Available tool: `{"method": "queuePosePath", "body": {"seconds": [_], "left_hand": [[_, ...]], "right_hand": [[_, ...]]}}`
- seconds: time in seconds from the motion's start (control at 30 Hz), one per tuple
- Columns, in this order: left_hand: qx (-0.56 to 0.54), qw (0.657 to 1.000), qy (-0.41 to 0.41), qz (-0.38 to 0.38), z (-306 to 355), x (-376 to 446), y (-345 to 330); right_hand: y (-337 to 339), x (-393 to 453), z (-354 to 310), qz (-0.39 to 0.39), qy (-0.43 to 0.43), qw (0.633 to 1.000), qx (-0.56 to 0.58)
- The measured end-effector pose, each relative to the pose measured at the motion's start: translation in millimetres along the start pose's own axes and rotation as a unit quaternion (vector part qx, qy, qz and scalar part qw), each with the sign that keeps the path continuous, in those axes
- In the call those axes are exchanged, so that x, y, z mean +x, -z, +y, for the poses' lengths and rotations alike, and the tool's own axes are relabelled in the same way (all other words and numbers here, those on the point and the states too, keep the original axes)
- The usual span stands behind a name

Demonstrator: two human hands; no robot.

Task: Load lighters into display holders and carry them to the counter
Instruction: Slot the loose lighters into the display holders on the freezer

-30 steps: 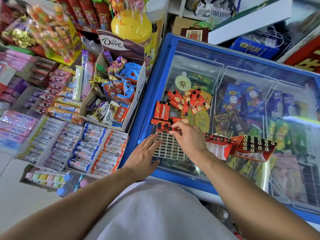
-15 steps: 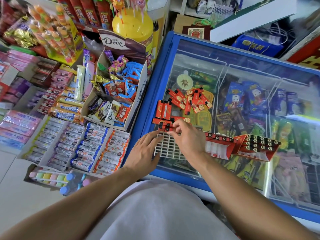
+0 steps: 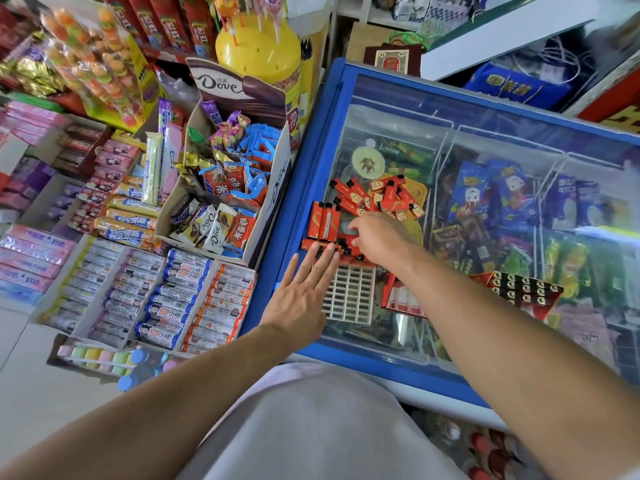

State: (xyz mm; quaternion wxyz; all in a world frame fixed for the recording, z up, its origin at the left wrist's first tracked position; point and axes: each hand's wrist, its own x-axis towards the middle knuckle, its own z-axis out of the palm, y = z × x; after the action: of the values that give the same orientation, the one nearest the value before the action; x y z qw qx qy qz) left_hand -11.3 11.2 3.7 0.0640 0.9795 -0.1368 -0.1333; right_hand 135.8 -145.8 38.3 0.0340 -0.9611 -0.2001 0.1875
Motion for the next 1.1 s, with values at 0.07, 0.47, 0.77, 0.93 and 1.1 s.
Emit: {"method": "queuePosePath", "body": {"seconds": [0.07,0.47,0.77,0.93,1.1], "left_hand": [[-0.011,1.0,0.002,-0.003,0,2,4],[-0.04,0.998,0.007,-0.039,2,-1,9],[-0.078,0.996,0.009,-0.043,4,0,8],[-0.07,0.996,0.007,-0.046,2,0,9],[-0.063,0.997,0.008,-0.052,3,-2,10]], "right_hand": [[-4,13,-1,-0.034,-0.004,0.999,-0.023],[11,25,6,-0.065,0.033,0.997,0.02],[49,-78,1,0.092,0.03,0.978,0.183],[19,-90,-2,0.067,0.006,0.982,0.175],[-19,-86,-6,0.122,0.005,0.986,0.115]]}}
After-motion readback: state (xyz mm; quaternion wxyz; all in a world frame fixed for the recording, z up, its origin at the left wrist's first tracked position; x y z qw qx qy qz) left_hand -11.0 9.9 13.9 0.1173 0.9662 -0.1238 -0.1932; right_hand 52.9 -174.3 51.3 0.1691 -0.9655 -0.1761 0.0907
